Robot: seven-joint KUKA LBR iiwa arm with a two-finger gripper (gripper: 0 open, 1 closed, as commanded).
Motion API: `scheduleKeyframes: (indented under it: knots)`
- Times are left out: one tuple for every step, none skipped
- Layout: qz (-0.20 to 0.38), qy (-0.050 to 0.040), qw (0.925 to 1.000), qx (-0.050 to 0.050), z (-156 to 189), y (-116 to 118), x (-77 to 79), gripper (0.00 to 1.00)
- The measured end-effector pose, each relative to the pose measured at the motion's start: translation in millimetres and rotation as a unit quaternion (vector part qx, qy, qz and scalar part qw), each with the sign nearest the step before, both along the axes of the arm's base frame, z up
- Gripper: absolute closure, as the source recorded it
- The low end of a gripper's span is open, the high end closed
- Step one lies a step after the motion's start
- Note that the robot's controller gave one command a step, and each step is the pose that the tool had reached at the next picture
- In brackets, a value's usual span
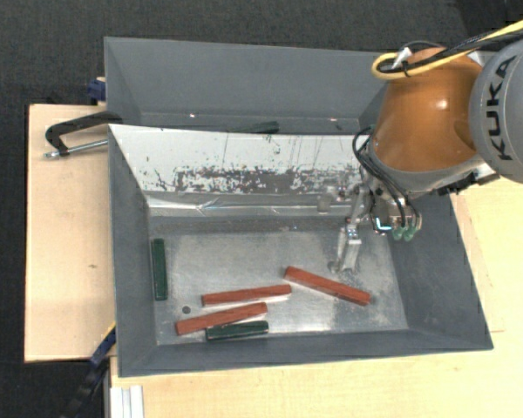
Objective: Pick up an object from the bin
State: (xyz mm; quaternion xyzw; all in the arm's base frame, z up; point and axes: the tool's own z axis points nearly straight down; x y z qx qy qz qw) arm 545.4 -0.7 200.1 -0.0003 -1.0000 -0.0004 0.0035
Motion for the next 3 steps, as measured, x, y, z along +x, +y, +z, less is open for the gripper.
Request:
scheduleKeyframes:
  knots:
    - [0.0,-0.0045,1.0,0.0,5,0,1.7,0.0]
    - [-0.049,-0.0057,0.9988,0.0,-60,-3,-24.1,0.0]
    - [-0.062,-0.002,0.998,0.0,-114,-3,-34.1,0.0]
